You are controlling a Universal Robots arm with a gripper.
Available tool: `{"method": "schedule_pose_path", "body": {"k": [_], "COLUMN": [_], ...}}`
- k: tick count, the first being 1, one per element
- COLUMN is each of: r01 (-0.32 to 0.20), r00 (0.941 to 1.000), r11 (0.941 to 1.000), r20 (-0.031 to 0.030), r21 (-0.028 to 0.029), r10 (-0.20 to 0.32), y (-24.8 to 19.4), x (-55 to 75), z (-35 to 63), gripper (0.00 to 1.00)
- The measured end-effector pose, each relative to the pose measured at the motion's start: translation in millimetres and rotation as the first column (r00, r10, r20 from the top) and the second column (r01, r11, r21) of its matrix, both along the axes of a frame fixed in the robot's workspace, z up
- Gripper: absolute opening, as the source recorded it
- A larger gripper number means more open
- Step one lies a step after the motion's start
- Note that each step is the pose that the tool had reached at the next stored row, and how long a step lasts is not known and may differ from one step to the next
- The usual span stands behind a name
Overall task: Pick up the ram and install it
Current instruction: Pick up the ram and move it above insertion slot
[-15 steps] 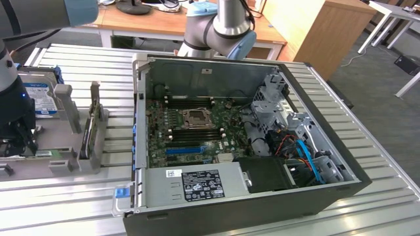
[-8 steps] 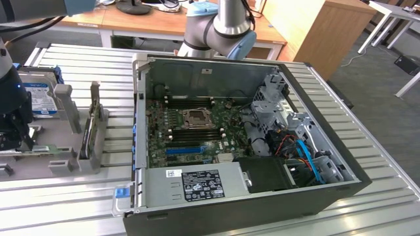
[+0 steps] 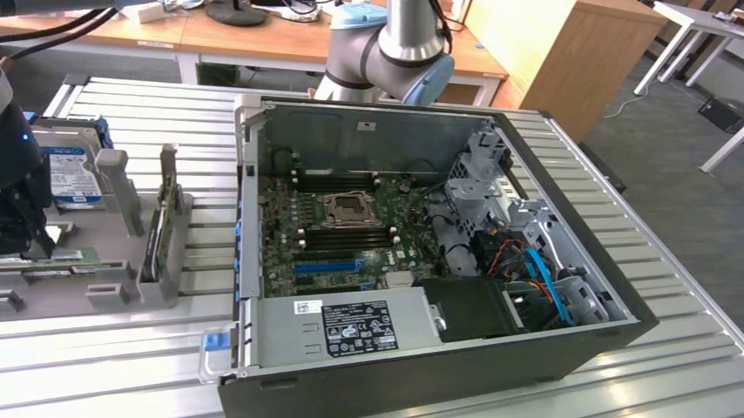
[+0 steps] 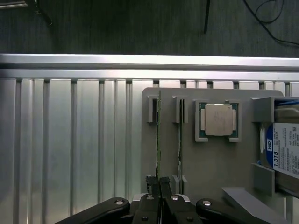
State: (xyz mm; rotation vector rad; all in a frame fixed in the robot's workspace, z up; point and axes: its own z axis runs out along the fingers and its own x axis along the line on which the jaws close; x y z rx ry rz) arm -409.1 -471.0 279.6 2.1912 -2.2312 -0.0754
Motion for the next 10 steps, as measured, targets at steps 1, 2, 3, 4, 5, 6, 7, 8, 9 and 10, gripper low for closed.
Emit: {"method": "schedule_pose_path", "body": {"k": [1,2,3,4,5,6,7,8,9,10], "r01": [0.0,0.0,0.0,0.0,0.0,0.0,0.0,0.0,0.0,0.0], "r00": [1.0,1.0,1.0,1.0,1.0,1.0,1.0,1.0,1.0,1.0], "r11": [1.0,1.0,1.0,1.0,1.0,1.0,1.0,1.0,1.0,1.0], "r20": [0.0,0.0001,0.0,0.0001,0.0,0.0001,0.0001,0.0,0.0001,0.0], "r21": [0.0001,0.0001,0.0,0.0001,0.0,0.0001,0.0001,0.0,0.0001,0.0], "r10": [0.0,0.0,0.0,0.0,0.0,0.0,0.0,0.0,0.0,0.0], "y": [0.0,0.0,0.0,0.0,0.0,0.0,0.0,0.0,0.0,0.0], "x": [0.0,0.0,0.0,0.0,0.0,0.0,0.0,0.0,0.0,0.0], "z": [1.9,3.7,5.6,7.4,9.2,11.1,12.9,14.8,16.8,18.7], "gripper": [0.12,0.12,0.12,0.12,0.12,0.12,0.12,0.12,0.12,0.12]}}
